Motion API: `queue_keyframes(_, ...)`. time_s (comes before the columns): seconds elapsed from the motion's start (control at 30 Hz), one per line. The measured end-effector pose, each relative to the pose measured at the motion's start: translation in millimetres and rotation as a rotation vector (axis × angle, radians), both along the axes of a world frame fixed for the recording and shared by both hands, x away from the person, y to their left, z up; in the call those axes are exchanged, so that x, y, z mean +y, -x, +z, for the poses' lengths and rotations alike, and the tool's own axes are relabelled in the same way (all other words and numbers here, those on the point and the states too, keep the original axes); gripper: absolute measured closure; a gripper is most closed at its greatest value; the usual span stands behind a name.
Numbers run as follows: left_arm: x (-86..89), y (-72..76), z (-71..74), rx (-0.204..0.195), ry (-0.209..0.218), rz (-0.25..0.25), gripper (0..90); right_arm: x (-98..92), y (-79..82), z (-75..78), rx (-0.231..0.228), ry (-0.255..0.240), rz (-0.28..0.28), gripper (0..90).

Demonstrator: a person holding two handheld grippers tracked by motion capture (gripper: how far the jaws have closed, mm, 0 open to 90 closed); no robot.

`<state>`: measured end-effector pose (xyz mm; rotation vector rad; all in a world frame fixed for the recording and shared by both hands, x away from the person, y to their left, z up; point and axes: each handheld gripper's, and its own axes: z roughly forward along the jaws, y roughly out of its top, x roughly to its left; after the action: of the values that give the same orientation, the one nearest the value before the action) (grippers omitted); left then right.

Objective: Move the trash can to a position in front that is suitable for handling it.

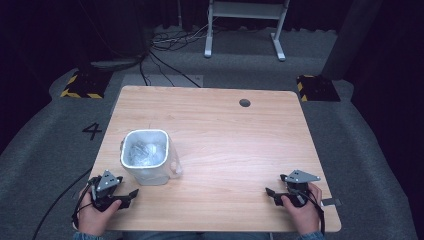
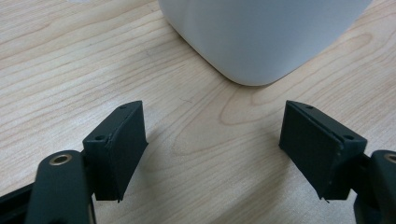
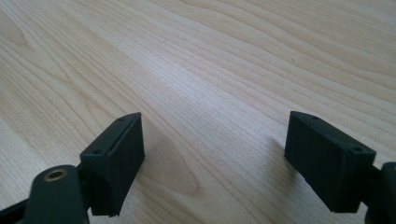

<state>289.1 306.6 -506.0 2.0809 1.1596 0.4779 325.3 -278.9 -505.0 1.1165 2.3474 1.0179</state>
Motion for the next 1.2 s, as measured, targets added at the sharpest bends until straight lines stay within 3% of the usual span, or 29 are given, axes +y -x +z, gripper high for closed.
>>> queue_keyframes(0.1,1.1,0.0,0.3,-0.006,0.003,0.007,25.7,-0.3,-0.4,0.0,0.0,0.0,0.008,20.3)
queue_keyframes(0.2,4.8,-3.9,3.3,0.011,0.031,-0.024,28.1,-0.5,-0.6,0.1,0.0,0.0,0.011,20.3)
queue_keyframes(0.27,5.7,-3.8,5.6,0.003,0.041,-0.028,30.0,-0.5,-0.7,0.1,0.0,0.0,0.012,20.3)
queue_keyframes(0.43,15.0,-1.1,17.5,-0.04,0.07,-0.002,28.5,-0.6,-1.1,0.1,0.0,0.0,0.015,20.4)
queue_keyframes(0.47,19.4,-0.7,22.7,-0.066,0.133,0.038,28.1,-0.6,-1.1,0.1,0.0,0.0,0.015,20.4)
queue_keyframes(0.5,19.4,-0.7,22.7,-0.066,0.133,0.038,26.4,-0.6,-1.1,0.1,-0.001,0.0,0.015,20.4)
queue_keyframes(0.53,21.4,1.0,30.8,-0.113,0.167,0.062,24.1,-0.6,-1.1,0.1,-0.001,0.0,0.016,20.5)
queue_keyframes(0.57,22.2,2.2,35.3,-0.126,0.171,0.068,23.5,-0.6,-1.0,0.1,-0.002,0.001,0.016,20.6)
queue_keyframes(0.73,32.2,5.0,51.9,-0.16,0.152,0.11,22.7,-0.4,-0.8,0.1,-0.005,0.003,0.016,20.9)
queue_keyframes(1.03,40.9,-1.8,56.7,-0.17,0.13,0.174,25.7,-0.3,-0.6,0.2,-0.006,0.004,0.016,21.2)
queue_keyframes(1.13,43.6,-11.1,57.3,-0.211,0.07,0.248,26.6,-0.3,-0.5,0.2,-0.006,0.004,0.015,21.2)
queue_keyframes(1.2,44.9,-20.1,52.9,-0.218,0.06,0.273,26.7,-0.4,-0.7,0.2,-0.005,0.003,0.016,21.2)
